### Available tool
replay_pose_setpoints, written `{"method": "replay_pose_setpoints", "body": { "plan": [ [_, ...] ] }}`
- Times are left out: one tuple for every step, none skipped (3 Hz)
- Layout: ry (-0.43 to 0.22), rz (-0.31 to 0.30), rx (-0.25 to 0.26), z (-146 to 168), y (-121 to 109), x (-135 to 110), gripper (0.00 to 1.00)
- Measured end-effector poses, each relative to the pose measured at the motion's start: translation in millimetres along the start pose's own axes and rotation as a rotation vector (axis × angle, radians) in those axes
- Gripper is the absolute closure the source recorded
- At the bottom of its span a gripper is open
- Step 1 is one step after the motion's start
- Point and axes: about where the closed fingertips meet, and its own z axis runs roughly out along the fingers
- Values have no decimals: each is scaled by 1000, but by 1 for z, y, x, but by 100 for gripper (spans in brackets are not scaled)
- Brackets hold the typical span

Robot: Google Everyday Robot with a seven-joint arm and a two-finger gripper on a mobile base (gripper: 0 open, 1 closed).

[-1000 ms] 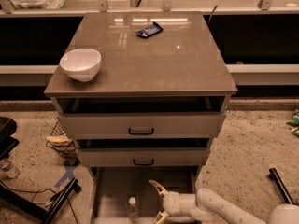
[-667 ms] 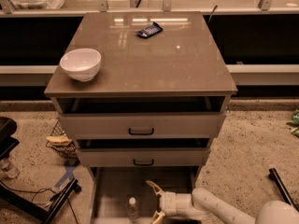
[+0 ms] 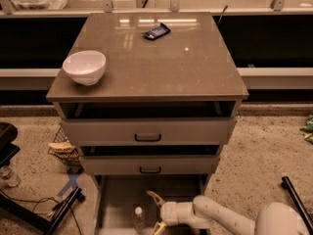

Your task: Pick water bottle from bottom drawer and place on counter

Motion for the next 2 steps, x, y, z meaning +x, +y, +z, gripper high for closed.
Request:
{"method": "replay_pose_setpoints", "body": {
  "plan": [
    [7, 20, -37, 17, 8, 3, 0],
    [-4, 48, -70, 31, 12, 6, 0]
  ]
}}
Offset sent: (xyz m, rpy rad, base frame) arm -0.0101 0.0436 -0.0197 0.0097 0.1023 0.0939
